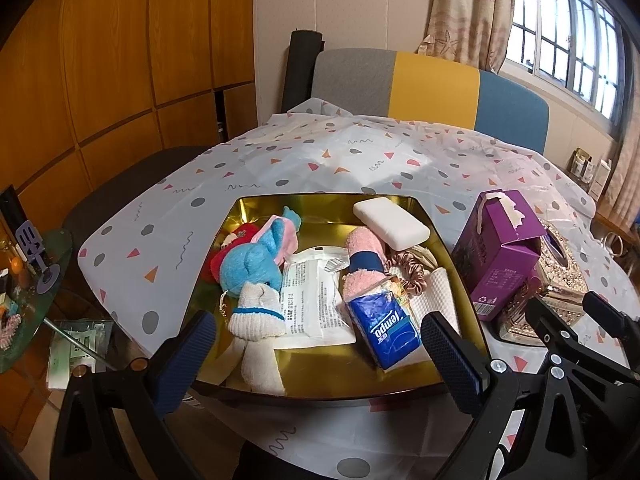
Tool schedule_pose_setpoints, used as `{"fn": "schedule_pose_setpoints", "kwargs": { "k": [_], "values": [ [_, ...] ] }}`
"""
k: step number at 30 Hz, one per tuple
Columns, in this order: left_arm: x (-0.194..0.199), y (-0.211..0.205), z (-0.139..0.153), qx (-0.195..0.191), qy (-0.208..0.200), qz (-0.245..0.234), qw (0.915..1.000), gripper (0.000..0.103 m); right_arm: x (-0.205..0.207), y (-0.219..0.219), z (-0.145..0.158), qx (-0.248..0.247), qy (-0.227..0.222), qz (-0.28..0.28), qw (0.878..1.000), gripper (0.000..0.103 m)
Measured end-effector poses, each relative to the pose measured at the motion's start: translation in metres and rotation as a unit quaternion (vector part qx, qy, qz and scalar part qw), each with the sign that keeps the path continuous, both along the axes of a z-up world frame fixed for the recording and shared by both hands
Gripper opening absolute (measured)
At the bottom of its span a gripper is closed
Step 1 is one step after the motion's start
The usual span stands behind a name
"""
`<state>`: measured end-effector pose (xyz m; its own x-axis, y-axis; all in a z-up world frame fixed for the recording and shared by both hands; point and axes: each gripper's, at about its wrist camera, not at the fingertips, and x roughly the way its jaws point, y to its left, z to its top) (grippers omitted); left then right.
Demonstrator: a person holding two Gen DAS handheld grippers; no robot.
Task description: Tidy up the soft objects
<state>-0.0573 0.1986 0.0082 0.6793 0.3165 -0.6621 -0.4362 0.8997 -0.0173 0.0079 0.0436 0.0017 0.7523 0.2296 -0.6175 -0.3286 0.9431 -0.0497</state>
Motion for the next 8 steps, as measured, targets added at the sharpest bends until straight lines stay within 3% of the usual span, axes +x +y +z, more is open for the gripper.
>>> {"fn": "schedule_pose_setpoints", "kwargs": {
  "k": [8],
  "values": [
    [-0.0037, -0.0011, 0.0012, 0.013, -0.022, -0.006, 0.9996, 0.103, 0.0001, -0.001, -0.001, -0.003, 0.001, 0.001, 1.0, 0.082]
  ]
}}
